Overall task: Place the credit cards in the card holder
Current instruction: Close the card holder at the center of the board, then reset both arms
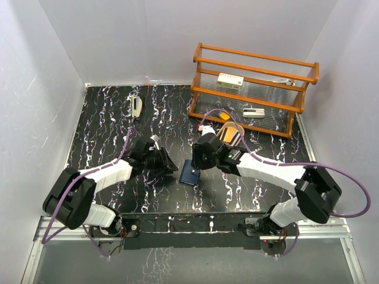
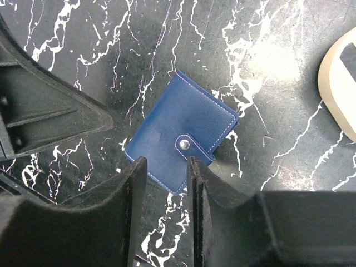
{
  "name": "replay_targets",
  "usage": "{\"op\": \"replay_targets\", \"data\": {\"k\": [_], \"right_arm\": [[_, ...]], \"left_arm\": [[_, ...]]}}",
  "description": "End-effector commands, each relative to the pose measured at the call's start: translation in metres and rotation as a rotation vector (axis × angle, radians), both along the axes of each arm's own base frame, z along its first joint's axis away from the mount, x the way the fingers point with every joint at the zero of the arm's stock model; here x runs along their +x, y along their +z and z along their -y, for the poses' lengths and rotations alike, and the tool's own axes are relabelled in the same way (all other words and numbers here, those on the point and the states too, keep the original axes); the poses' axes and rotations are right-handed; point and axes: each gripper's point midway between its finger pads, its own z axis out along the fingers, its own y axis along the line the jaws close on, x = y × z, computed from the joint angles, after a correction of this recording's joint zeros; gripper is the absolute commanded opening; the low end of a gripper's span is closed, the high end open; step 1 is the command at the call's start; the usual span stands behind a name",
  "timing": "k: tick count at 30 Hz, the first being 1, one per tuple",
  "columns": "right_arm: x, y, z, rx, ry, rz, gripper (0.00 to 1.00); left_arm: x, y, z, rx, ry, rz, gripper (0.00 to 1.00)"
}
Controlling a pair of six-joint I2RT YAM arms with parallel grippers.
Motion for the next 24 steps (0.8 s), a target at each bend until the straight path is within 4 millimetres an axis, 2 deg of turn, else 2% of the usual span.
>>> {"op": "replay_targets", "data": {"k": [1,5,7,8,9,10,11,14,18,21,24], "right_arm": [[0.01,0.046,-0.005,0.103,-0.012,0.122,0.37],[0.018,0.086,0.014,0.078,-0.055,0.23,0.57],[0.018,0.111,0.021,0.089,-0.065,0.278,0.63],[0.018,0.123,0.025,0.098,-0.069,0.299,0.67],[0.017,0.136,0.028,0.115,-0.074,0.324,0.73],[0.015,0.148,0.032,0.133,-0.079,0.349,0.82],[0.013,0.161,0.036,0.152,-0.081,0.374,0.96],[0.008,0.194,0.051,0.193,-0.11,0.443,0.98],[-0.001,0.232,0.072,0.256,-0.163,0.506,0.98],[-0.012,0.241,0.08,0.356,-0.205,0.497,0.98],[-0.021,0.236,0.083,0.438,-0.213,0.495,0.98]], "left_arm": [[0.011,0.035,0.004,-0.008,-0.054,0.096,0.39],[0.018,0.075,-0.012,0.104,-0.082,0.193,0.49],[0.022,0.102,-0.021,0.147,-0.084,0.25,0.54],[0.025,0.123,-0.022,0.152,-0.079,0.29,0.6],[0.025,0.141,-0.026,0.157,-0.076,0.33,0.86],[0.025,0.156,-0.03,0.167,-0.072,0.362,0.97],[0.026,0.172,-0.034,0.174,-0.062,0.395,0.98],[0.024,0.21,-0.046,0.196,-0.038,0.48,0.99],[0.012,0.244,-0.064,0.229,-0.014,0.548,0.99],[0.0,0.265,-0.076,0.219,0.003,0.632,0.99],[-0.013,0.27,-0.089,0.201,0.053,0.666,0.99]]}}
